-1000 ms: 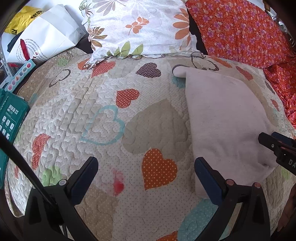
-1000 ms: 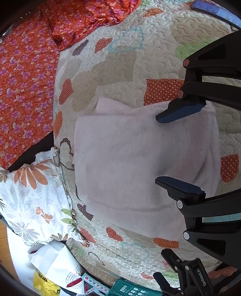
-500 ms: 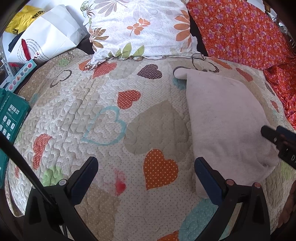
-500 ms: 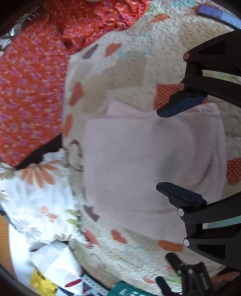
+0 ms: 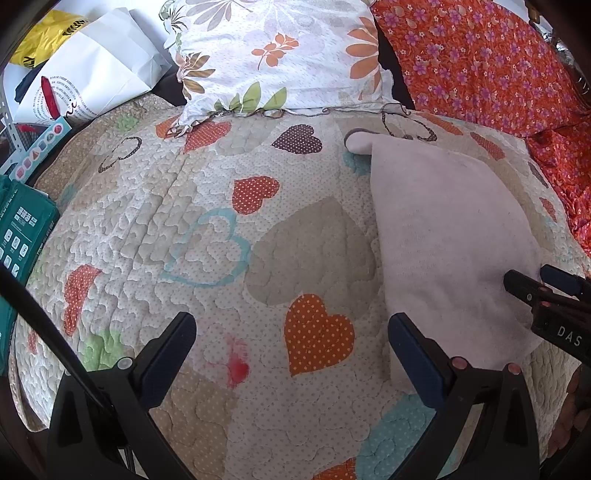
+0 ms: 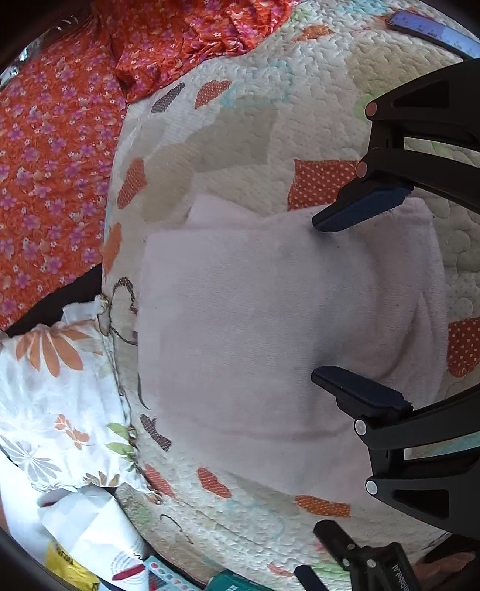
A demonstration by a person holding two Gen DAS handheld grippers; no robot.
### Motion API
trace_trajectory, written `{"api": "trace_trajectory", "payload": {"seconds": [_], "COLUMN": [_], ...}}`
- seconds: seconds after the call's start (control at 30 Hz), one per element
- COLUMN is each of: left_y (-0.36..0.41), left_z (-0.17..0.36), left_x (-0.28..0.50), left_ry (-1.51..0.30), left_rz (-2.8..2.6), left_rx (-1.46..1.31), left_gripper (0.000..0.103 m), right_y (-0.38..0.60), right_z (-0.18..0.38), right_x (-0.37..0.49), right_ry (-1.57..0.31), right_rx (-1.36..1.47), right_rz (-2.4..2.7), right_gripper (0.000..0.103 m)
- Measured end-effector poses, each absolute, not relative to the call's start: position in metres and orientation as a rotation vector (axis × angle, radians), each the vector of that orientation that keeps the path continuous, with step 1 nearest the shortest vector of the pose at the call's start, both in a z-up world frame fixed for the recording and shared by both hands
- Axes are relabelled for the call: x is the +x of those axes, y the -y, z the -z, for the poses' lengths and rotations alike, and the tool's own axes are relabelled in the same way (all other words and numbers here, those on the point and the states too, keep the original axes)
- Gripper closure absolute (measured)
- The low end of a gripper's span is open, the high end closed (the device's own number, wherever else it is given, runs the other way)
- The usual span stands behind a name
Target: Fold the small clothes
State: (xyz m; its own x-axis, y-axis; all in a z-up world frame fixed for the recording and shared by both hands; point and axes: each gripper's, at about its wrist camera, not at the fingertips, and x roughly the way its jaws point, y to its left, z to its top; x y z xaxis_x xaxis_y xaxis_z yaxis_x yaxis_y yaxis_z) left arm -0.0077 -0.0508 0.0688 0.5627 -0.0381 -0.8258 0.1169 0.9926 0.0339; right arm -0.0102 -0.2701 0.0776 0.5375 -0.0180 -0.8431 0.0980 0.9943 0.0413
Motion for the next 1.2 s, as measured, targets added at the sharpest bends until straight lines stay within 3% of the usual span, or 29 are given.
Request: {"api": "trace_trajectory", "payload": {"seconds": [0.13, 0.43, 0.63, 1.03, 1.2], "left_y": [0.052, 0.054, 0.060, 0.101, 0.112], "left_z": [-0.067, -0.065, -0.065, -0.063, -0.058], "left_x": [-0.008, -0.010, -0.011, -0.011, -0.008], "left_ry": [-0.973, -0.973, -0.980, -0.982, -0.994], "left_rz": [0.094, 0.097, 0.105, 0.178, 0.196], "left_rx": [0.090, 0.101, 0.101, 0.121, 0.125], "left_gripper": [0.000, 0.000, 0.000, 0.000, 0.000], "right_y": [0.271, 0.283, 0.274, 0.320, 0.324], "right_z": [-0.058, -0.088, -0.058, -0.075, -0.091], "right_x": [-0.001, -0.012, 0.008, -0.008, -0.016], "right_ry": [-1.099, -0.916, -1.043, -1.025, -0.985], "right_rx": [0.072, 0.151, 0.136, 0.302, 0.251], "right_rz": [0.075, 0.097, 0.083, 0.138, 0.172], "right_gripper": [0.016, 0.016, 0.016, 0.016, 0.016]}}
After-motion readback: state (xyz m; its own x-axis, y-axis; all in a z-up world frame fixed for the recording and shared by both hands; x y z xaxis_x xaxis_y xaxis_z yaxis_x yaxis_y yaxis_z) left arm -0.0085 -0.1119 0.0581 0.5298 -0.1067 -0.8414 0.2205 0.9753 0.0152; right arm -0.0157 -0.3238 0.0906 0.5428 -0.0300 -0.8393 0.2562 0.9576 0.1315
